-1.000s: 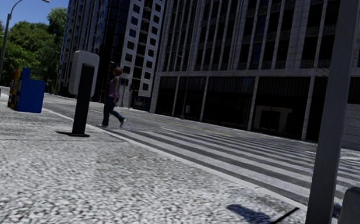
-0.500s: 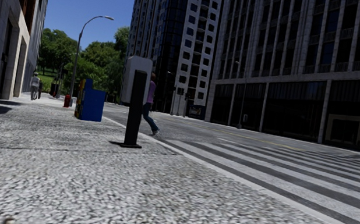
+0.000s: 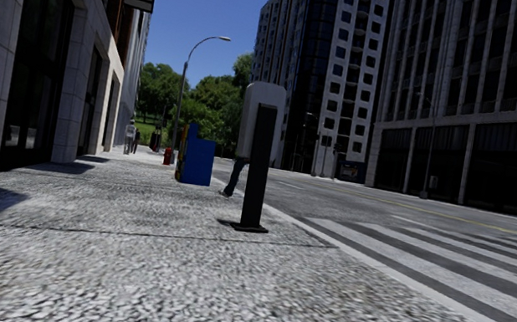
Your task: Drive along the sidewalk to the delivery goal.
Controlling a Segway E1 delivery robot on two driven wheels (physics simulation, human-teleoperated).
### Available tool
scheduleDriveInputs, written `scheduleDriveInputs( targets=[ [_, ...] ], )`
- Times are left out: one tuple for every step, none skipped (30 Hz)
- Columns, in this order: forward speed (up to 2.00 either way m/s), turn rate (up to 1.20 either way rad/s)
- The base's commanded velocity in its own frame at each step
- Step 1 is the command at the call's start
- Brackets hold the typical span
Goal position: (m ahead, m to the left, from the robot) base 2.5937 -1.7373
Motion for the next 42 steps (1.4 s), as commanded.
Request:
scheduleDriveInputs(
  targets=[
    [1.22, 0.31],
    [1.22, 0.31],
    [1.22, 0.00],
    [1.22, 0.00],
    [1.22, 0.00],
    [1.20, 0.00],
    [1.19, 0.00],
    [1.19, 0.00],
    [1.19, 0.00],
    [1.18, 0.00],
    [1.18, 0.00],
    [1.18, 0.00],
    [1.17, 0.00],
    [1.17, 0.00],
    [1.17, 0.00],
    [1.17, 0.00],
    [1.17, 0.00],
    [1.17, 0.00],
    [1.17, 0.00],
    [1.17, 0.00],
    [1.16, 0.00],
    [1.16, 0.00],
    [1.16, 0.00],
    [1.16, 0.00],
    [1.15, 0.00],
    [1.15, 0.00],
    [1.12, 0.00],
    [1.06, 0.00],
    [0.96, -0.06],
    [0.96, -0.06],
    [0.90, -0.18],
    [0.88, -0.21],
    [0.86, -0.22],
    [0.86, -0.22],
    [0.86, -0.22],
    [0.86, -0.23],
    [0.86, -0.23],
    [0.86, -0.25],
    [0.86, -0.29],
    [0.86, -0.31],
    [0.86, -0.31],
    [0.86, -0.34]
  ],
)
